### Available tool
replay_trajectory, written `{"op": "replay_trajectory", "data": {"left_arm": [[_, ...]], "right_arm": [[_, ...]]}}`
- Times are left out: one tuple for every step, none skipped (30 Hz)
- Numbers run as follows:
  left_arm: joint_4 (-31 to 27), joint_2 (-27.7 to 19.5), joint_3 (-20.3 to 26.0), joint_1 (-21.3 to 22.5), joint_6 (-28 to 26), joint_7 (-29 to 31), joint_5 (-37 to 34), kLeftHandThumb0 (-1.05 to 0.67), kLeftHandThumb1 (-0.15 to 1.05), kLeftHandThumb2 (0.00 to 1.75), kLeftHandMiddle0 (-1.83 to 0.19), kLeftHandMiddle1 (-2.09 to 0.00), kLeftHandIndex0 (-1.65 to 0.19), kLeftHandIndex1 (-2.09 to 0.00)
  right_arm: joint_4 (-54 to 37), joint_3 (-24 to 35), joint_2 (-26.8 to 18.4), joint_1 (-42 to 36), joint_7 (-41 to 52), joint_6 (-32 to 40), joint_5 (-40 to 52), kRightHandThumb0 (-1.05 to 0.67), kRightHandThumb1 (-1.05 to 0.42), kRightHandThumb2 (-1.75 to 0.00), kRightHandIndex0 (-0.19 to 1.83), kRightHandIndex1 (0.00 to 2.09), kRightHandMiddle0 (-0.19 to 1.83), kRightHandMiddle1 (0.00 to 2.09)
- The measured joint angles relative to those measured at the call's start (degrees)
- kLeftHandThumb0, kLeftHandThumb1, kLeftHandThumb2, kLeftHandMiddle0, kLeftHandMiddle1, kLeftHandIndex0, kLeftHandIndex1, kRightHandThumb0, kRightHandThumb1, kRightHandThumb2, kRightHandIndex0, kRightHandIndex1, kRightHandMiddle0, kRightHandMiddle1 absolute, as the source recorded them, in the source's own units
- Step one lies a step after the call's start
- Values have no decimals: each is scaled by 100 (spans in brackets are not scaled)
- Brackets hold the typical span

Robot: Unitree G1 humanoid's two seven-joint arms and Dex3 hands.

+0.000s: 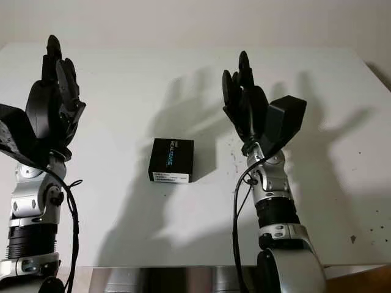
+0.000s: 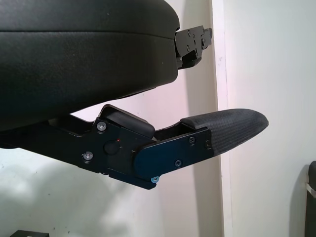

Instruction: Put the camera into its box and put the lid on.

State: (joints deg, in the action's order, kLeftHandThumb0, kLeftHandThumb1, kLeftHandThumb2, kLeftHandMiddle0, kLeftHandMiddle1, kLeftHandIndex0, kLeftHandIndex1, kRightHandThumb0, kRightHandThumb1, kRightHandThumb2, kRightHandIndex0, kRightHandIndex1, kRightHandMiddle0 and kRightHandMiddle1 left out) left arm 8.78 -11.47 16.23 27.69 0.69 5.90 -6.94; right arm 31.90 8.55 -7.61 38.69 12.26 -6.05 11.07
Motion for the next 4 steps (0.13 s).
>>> {"op": "replay_trajectory", "data": {"left_arm": [[30,-6,-1,0,26,14,-14,-81,105,71,19,0,19,0],[67,-20,-6,0,55,26,-24,-81,105,71,19,0,19,0],[93,-36,-9,0,68,32,-33,-81,105,71,19,0,19,0],[114,-51,-9,-1,83,35,-42,-80,105,71,19,0,19,0]], "right_arm": [[-18,-1,0,0,-8,16,0,-67,-105,-57,-19,0,-19,0],[-48,-2,0,0,-14,50,0,-67,-105,-57,-19,0,-19,0],[-81,-3,1,-1,-23,73,1,-67,-105,-57,-19,0,-19,0],[-109,-4,1,-1,-27,80,1,-67,-105,-57,-19,0,-19,0]]}}
